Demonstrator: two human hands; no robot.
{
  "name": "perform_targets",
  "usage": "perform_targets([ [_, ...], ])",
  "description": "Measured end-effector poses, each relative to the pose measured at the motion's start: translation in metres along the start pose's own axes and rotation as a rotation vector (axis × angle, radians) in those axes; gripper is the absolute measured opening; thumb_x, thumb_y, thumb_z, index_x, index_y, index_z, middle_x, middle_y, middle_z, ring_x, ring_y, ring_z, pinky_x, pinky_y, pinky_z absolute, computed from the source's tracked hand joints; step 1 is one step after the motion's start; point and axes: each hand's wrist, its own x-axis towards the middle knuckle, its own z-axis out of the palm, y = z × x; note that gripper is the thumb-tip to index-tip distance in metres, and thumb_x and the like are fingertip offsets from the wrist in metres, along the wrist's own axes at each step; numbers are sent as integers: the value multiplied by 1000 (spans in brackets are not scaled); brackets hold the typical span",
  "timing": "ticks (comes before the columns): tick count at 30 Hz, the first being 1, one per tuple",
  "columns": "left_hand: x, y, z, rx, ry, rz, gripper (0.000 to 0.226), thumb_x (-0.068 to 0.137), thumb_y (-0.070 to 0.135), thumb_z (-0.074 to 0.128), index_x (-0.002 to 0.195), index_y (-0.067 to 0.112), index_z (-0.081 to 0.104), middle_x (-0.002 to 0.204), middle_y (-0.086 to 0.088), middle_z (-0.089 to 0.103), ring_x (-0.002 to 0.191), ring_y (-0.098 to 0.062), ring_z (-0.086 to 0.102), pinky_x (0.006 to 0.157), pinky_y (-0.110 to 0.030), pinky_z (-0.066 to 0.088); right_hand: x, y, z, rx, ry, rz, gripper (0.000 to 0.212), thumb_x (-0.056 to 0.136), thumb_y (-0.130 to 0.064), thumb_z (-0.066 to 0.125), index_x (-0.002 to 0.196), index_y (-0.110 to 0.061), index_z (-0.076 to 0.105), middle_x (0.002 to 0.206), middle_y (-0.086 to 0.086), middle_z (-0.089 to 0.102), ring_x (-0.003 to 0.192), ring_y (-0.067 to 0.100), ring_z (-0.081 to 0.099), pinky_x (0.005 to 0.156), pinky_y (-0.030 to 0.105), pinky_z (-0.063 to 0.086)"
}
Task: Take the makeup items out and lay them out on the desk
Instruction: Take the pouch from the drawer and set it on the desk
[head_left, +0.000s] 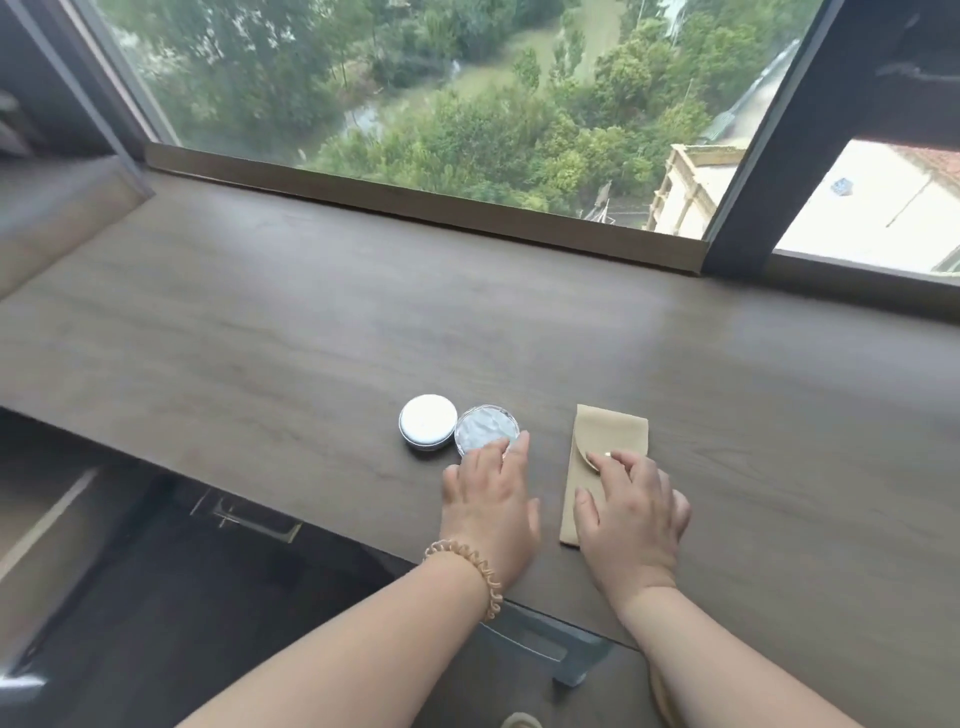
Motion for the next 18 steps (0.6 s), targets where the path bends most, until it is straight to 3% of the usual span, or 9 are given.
perform_targets([
  [3,-11,-30,-31,70,72,-54,80,64,39,72,133,23,36,132,0,55,117,-19,53,87,-39,46,2,-45,0,83,-47,-103,37,72,-26,63,108,-23,67,114,6,61,106,29,57,94,40,26],
  [4,-15,-40,-42,73,65,-74,80,67,40,71,136,22,35,137,-2,51,123,-20,50,90,-40,44,2,-60,2,105,-65,-141,37,72,-24,66,109,-23,66,118,6,60,108,30,56,95,41,27],
  [6,-22,-69,-61,113,68,-126,74,85,39,54,147,23,16,155,-2,22,141,-19,22,107,-42,25,0,-97,3,140,-105,-227,41,69,-19,73,109,-22,66,124,8,59,112,32,55,95,44,31],
  [8,-37,-106,-88,146,89,-220,71,93,39,41,149,25,0,159,0,2,145,-17,2,113,-42,12,-7,-145,8,179,-154,-309,46,67,-16,76,111,-21,65,131,11,55,116,34,53,95,49,36],
  [11,-64,-157,-121,133,159,-330,70,94,40,40,149,25,-2,159,0,0,146,-18,-1,115,-43,10,-26,-212,18,229,-221,-420,51,68,-18,76,116,-20,63,138,12,49,121,33,50,98,49,35],
  [18,-156,-307,-186,82,328,-538,67,93,38,45,148,28,8,159,2,8,146,-17,4,115,-42,12,-116,-383,57,291,-316,-665,50,79,-25,67,128,-26,54,148,5,38,135,25,37,109,37,16],
])
